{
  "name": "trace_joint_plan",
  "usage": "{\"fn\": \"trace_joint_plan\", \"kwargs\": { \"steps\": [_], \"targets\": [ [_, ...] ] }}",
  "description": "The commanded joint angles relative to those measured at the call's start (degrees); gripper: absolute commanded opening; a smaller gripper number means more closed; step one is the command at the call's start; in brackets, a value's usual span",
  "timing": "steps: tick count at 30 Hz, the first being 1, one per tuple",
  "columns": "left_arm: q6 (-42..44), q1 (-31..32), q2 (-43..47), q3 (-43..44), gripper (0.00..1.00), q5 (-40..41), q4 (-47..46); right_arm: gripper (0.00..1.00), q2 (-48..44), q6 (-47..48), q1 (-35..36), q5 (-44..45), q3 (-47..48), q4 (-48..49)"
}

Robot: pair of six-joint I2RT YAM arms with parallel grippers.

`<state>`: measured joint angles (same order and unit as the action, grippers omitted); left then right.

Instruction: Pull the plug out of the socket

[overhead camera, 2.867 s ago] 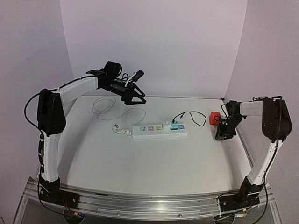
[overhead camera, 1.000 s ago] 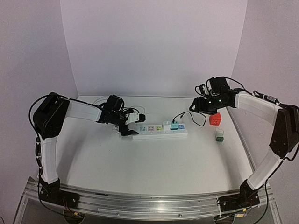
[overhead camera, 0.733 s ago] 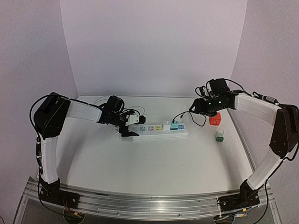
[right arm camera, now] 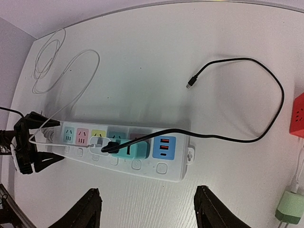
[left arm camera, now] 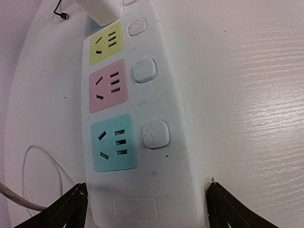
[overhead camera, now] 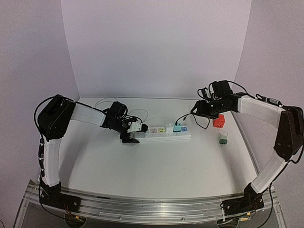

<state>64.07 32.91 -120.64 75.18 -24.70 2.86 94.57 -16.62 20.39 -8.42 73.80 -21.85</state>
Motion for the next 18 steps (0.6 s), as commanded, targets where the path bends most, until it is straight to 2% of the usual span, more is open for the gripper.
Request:
{"fn": "trace_joint_plan", "kwargs": {
  "steps": [1, 10, 14, 18],
  "targets": [
    [-0.82, -0.34, -1.04, -0.17, 0.86, 3.66, -4.66, 0.64, 1.75, 0.90, 1.08, -2.66, 0.01, 1.37],
    [-1.28, -0.62, -1.19, 1.75, 0.85, 3.41, -3.45, 0.65, 2.81, 2.69, 1.84, -5.35, 0.51, 1.46],
    [1.78, -0.53, 1.85, 0.88, 0.85, -4.99, 4.57, 0.64, 2.61, 6.39, 2.00, -9.43, -0.62, 1.54],
    [7.11, -0.25, 5.22, 4.06, 0.85, -15.61, 19.83, 0.64, 3.52, 7.69, 1.97, -10.11, -1.42, 1.58]
  ]
}}
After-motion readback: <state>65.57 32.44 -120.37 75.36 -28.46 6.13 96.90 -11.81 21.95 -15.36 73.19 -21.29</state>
